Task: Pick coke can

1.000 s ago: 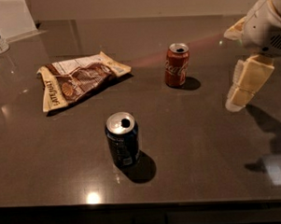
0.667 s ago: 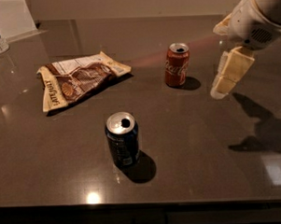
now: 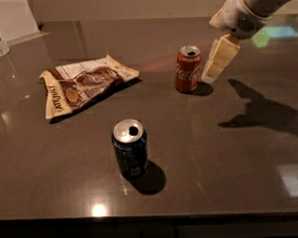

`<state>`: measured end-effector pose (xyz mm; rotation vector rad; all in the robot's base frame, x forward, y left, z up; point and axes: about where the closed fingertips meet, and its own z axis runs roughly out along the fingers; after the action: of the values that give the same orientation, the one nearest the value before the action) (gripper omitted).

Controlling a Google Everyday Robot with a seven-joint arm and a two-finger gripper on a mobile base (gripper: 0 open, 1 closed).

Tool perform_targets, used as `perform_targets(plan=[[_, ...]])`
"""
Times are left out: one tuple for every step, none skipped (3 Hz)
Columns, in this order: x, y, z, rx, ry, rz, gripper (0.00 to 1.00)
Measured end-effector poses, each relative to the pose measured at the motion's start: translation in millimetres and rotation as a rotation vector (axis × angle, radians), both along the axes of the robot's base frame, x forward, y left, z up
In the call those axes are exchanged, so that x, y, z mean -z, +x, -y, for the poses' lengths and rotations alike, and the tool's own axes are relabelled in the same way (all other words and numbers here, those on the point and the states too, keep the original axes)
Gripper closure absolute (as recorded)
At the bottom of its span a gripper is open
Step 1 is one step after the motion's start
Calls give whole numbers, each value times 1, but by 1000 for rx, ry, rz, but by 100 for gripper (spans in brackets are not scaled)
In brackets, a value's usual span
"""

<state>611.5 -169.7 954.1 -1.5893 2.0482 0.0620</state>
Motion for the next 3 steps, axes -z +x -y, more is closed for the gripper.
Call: perform_targets(plan=[[11,32,-5,13,26,-4,0],[28,51,-12,30,62,-35,0],[45,58,-20,36,94,-77,0]])
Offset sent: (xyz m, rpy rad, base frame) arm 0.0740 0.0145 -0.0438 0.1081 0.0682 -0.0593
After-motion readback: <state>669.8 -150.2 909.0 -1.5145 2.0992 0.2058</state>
